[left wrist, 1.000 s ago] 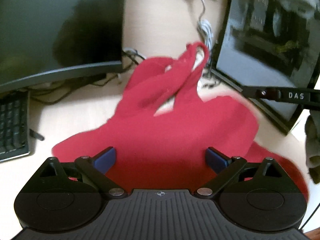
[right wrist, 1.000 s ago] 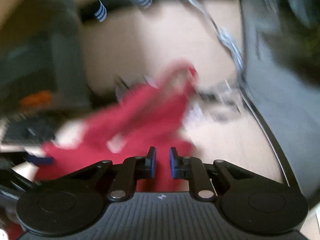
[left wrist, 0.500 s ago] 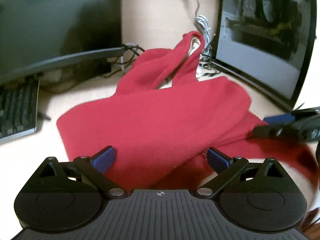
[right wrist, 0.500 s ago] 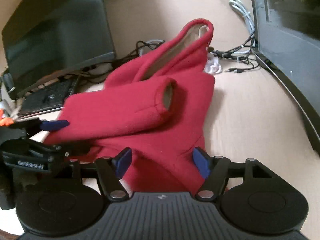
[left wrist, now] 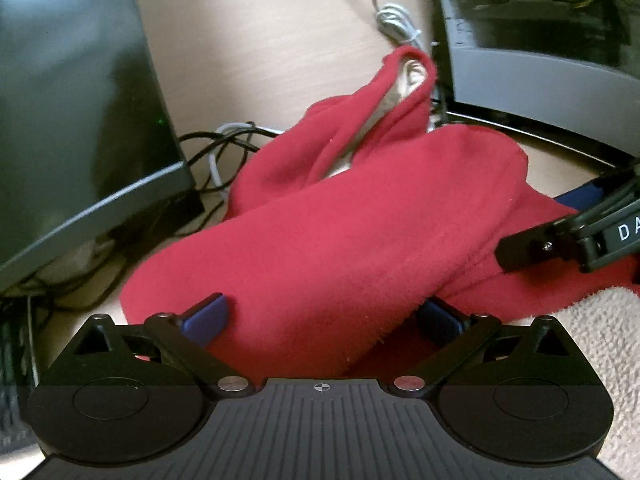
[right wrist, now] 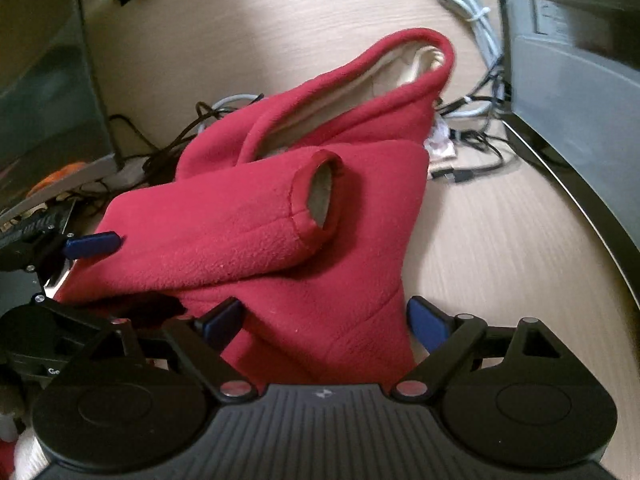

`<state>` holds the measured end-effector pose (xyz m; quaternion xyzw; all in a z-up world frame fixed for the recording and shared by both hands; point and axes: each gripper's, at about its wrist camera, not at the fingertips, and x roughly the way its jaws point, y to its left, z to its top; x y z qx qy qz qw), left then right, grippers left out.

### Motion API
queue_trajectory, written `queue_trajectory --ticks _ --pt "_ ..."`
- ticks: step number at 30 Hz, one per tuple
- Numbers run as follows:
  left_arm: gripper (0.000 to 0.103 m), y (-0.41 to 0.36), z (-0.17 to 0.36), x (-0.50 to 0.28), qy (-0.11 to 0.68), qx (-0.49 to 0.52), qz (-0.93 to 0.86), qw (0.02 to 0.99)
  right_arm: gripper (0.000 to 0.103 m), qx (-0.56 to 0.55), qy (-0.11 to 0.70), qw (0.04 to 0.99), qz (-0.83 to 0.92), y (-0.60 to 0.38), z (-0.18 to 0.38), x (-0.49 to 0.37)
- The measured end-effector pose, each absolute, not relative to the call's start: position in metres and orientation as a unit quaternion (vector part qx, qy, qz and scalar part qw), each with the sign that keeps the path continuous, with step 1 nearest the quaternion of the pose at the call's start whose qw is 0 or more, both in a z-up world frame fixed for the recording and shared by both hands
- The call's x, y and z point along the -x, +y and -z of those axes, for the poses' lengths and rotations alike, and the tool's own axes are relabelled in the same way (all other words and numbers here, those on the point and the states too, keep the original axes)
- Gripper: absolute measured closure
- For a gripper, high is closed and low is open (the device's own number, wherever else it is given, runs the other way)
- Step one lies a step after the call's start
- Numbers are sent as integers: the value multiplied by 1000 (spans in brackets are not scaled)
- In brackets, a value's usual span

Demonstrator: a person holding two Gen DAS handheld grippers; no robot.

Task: Fold clothes

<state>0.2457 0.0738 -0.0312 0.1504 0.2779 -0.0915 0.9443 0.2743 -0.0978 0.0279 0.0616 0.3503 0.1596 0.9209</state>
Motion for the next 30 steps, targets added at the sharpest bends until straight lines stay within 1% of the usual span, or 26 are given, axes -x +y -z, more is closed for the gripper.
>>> queue_trajectory --ticks 5,8,9,12,14,16,20,23,25,28,30 --pt "0 83 33 -271 270 -156 58 948 13 -57 351 917 -180 -93 -26 -307" --pt "1 97 27 -268 279 -123 62 951 13 -55 346 916 -194 -100 -29 -301" --pt "1 100 23 -258 277 -118 56 952 13 -38 329 925 -187 -104 -38 -285" --pt "1 111 2 -207 282 -109 64 951 0 40 272 942 -191 -123 -66 -221" --pt "1 118 -14 -164 286 -105 84 949 0 93 244 946 -193 -138 -80 -172" --pt "0 121 -20 -117 292 -127 98 943 0 140 233 943 -190 -154 -84 -118" --pt "0 127 -13 -36 331 -161 108 924 0 178 267 931 -171 -168 -67 -48" --pt "0 135 2 -8 363 -159 82 914 0 196 301 921 -147 -165 -43 -39" --pt "0 136 9 -6 374 -147 69 913 0 233 310 911 -139 -152 -28 -35" --pt "0 133 9 0 369 -161 73 912 0 267 291 911 -117 -140 -25 -34" --pt "0 132 6 4 366 -159 89 912 0 263 286 917 -92 -140 -26 -39"
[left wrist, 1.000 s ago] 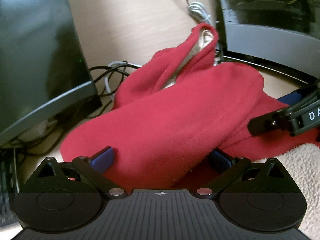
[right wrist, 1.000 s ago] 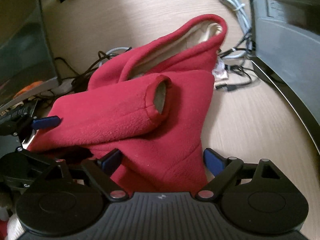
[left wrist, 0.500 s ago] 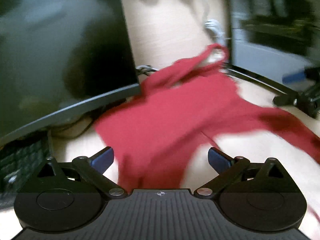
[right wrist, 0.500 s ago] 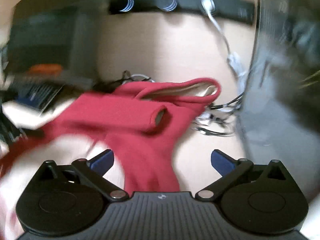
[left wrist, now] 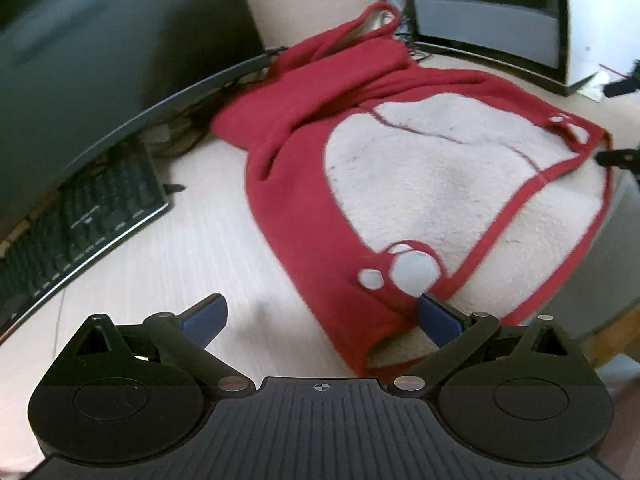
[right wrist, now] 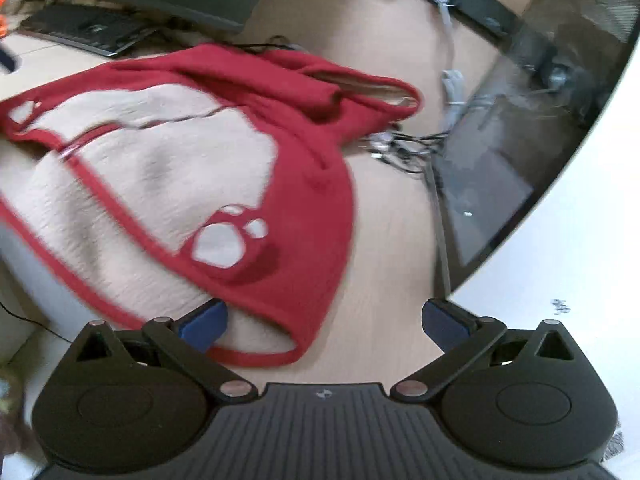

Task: Fold clothes

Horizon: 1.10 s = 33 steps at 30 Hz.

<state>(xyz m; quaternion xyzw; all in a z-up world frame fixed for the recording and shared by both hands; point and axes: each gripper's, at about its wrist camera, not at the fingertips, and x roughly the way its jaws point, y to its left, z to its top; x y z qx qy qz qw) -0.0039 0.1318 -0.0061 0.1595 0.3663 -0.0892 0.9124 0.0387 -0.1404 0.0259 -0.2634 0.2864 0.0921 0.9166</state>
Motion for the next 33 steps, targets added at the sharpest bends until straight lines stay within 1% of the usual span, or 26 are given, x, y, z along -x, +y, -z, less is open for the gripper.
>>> queue_trajectory --ticks 3,6,8,9,10,12,13,14,15,16,18,20,22,23,26,30,33 --pt "0 132 1 11 361 -149 120 913 0 253 274 926 -51 -146 -29 -41" --pt "0 125 8 9 361 -176 83 912 0 250 285 924 -48 -149 -25 -48" --pt "0 125 16 -1 369 -196 54 907 0 268 285 919 -57 -145 -22 -51" --pt "0 128 17 -7 369 -210 45 905 4 280 281 916 -60 -143 -23 -54" --pt "0 130 14 -15 361 -235 35 902 12 308 253 916 -44 -140 -32 -59" --pt "0 135 -5 -31 324 -298 -3 898 10 319 168 933 -14 -141 -73 -62" --pt "0 138 -28 -34 289 -311 -24 905 5 305 122 945 -1 -143 -100 -55" --pt "0 141 -55 -32 252 -308 -46 916 3 289 77 954 12 -145 -125 -48" --pt "0 143 -78 -25 215 -300 -63 927 0 283 49 958 20 -147 -139 -41" --pt "0 146 -96 -18 188 -292 -75 935 0 284 43 958 18 -150 -145 -35" --pt "0 149 -93 -6 210 -283 -56 934 0 294 108 950 -14 -154 -132 -35" --pt "0 152 -87 5 237 -275 -35 931 0 308 191 930 -54 -161 -103 -35" --pt "0 150 -57 12 305 -283 11 909 0 324 256 906 -89 -167 -77 -32" --pt "0 148 -44 16 330 -296 28 896 0 327 272 899 -105 -168 -72 -30" --pt "0 138 -30 25 355 -317 54 878 0 347 283 886 -124 -168 -73 -25" --pt "0 143 -46 33 361 -315 62 876 0 345 307 873 -154 -178 -91 -15" --pt "0 155 -64 56 378 -296 76 874 0 302 345 866 -199 -187 -125 18"
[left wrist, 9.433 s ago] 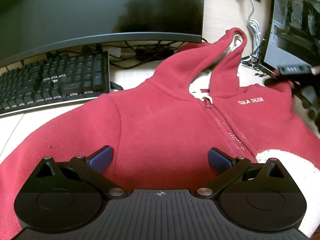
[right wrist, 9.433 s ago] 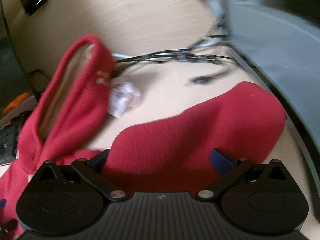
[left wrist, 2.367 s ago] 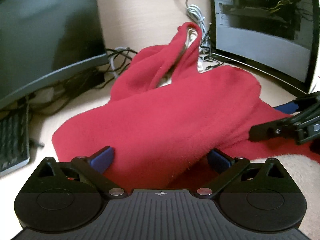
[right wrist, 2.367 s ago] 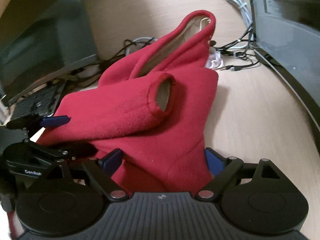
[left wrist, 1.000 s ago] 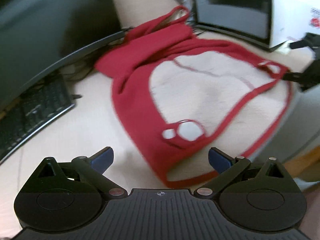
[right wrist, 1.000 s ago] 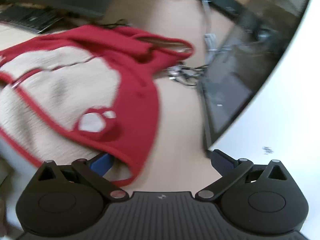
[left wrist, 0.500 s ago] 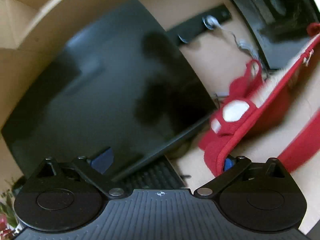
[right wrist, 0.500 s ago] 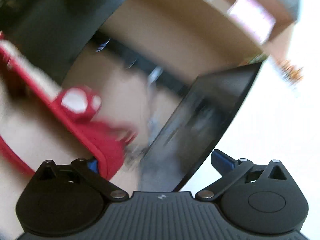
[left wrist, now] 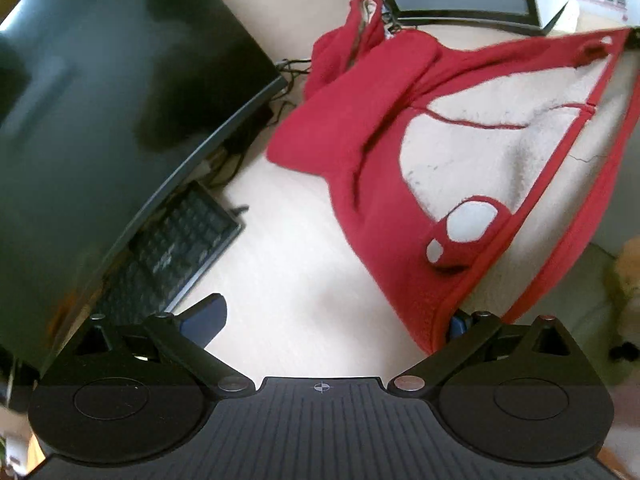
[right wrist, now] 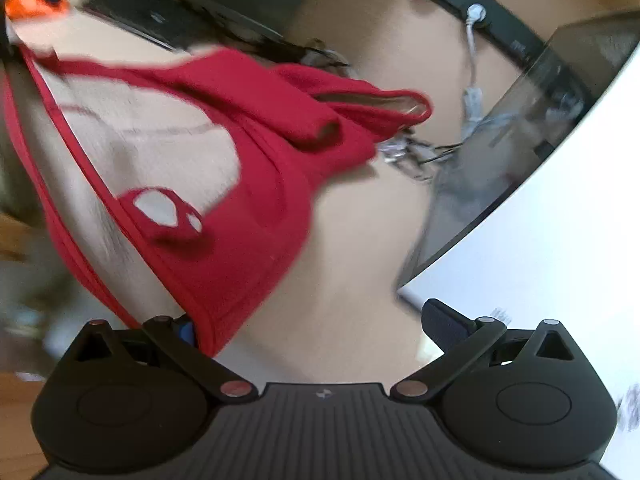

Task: Fold clothes

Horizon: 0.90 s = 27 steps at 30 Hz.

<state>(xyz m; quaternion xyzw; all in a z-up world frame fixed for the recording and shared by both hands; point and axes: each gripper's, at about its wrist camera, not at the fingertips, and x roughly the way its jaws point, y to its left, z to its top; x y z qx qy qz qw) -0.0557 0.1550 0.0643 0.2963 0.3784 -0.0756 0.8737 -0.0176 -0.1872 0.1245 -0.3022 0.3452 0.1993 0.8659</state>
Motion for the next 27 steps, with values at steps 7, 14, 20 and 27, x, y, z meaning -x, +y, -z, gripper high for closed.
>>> queue_trajectory --ticks 7,14,20,27 --pt "0 170 -112 79 393 -274 183 858 0 274 383 846 -250 -193 -155 18" --pt "0 191 -111 -53 360 -241 133 891 0 292 251 915 -118 -141 -155 -80" --pt "0 218 -48 -143 439 -37 64 896 0 236 317 911 -115 -114 -126 -140" --pt "0 225 -80 -97 347 -13 78 935 0 131 209 961 -128 -164 -182 -99"
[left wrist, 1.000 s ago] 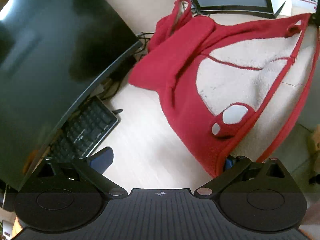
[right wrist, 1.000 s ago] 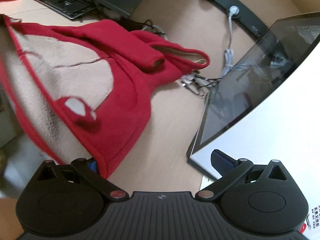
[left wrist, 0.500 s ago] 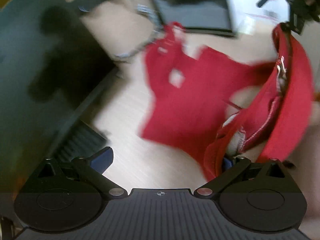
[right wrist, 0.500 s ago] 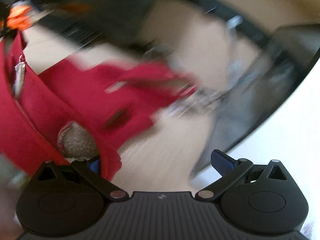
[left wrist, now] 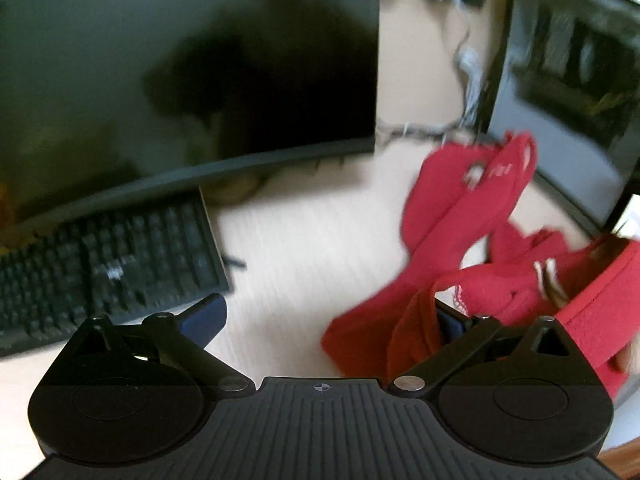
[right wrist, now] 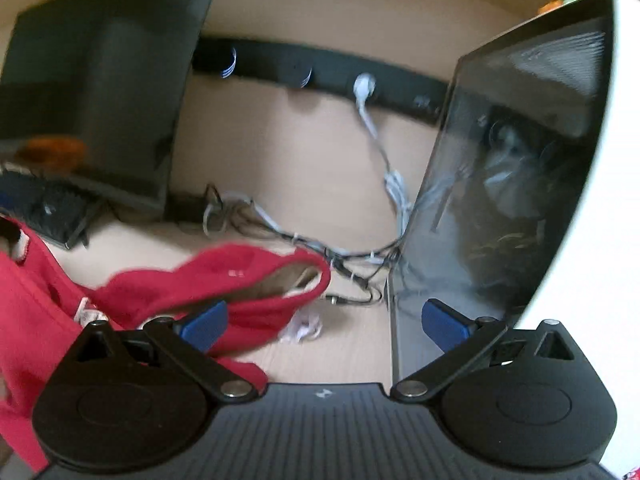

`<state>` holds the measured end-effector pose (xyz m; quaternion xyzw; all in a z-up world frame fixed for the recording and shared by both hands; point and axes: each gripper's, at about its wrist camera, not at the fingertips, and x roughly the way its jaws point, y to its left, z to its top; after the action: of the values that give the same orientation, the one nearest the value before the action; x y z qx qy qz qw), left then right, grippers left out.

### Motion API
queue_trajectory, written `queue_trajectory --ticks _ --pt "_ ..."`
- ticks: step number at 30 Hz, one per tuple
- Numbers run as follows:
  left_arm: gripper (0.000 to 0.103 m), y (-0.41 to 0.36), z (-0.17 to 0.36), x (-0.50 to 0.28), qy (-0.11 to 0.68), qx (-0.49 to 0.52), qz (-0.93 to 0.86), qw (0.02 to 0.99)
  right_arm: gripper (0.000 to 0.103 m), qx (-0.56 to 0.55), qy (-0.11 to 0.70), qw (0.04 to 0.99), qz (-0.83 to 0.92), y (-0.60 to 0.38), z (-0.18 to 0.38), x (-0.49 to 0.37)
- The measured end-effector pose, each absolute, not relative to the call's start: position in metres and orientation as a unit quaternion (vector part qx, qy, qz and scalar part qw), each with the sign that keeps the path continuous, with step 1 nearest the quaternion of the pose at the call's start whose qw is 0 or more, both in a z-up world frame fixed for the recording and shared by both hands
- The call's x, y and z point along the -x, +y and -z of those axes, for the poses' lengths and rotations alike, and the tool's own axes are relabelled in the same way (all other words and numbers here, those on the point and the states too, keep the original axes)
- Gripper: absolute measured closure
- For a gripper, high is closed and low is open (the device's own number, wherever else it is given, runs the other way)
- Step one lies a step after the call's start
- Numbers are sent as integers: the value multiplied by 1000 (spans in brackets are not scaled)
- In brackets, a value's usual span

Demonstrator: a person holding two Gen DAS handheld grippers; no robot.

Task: Fold clothes

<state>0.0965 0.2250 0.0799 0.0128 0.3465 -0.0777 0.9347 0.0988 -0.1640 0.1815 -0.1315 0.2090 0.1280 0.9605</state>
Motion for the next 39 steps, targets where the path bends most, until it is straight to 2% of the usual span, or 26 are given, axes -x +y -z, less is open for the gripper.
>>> queue_trajectory --ticks 3,6,9,12,14,17,19,21,24,27,30,32,33,34,35,37,38,39 --pt "0 228 -87 -85 328 8 94 940 0 122 213 952 -184 -168 -177 -83" --pt "0 238 -81 -92 357 48 94 928 0 116 225 935 -250 -164 -164 -66" --pt "0 263 -60 -109 409 141 109 895 0 112 276 933 -203 -147 -127 -97" --pt "0 284 -47 -114 403 226 148 875 0 106 327 926 -154 -131 -89 -129" --pt "0 298 -52 -108 346 305 181 869 0 52 374 919 -117 -136 -69 -163" --pt "0 316 -68 -96 248 397 208 859 0 44 375 919 -118 -135 -64 -172" --pt "0 313 -80 -94 244 380 183 873 0 78 354 924 -122 -131 -70 -164" --pt "0 299 -87 -87 261 322 170 894 0 67 336 931 -126 -137 -80 -155" --pt "0 262 -86 -70 292 222 166 915 0 -8 321 933 -165 -165 -97 -142" --pt "0 236 -69 -63 312 183 165 917 8 -82 332 919 -193 -185 -94 -134" --pt "0 212 -45 -67 342 166 141 914 9 -131 364 902 -192 -194 -74 -136" --pt "1 200 -29 -71 353 165 122 913 15 -153 384 891 -189 -195 -58 -138" --pt "2 196 -23 -72 354 167 116 913 23 -162 383 888 -195 -193 -55 -135" --pt "9 193 -18 -71 353 170 111 913 35 -169 383 886 -201 -191 -52 -131" --pt "33 190 -15 -70 351 172 106 914 42 -167 375 887 -209 -189 -54 -127" --pt "42 183 -19 -63 341 162 99 921 66 -148 355 896 -220 -181 -61 -118" --pt "57 181 -23 -58 331 151 93 927 74 -130 345 903 -220 -176 -66 -114" --pt "66 178 -28 -53 322 141 88 932 90 -111 334 910 -219 -173 -73 -112"
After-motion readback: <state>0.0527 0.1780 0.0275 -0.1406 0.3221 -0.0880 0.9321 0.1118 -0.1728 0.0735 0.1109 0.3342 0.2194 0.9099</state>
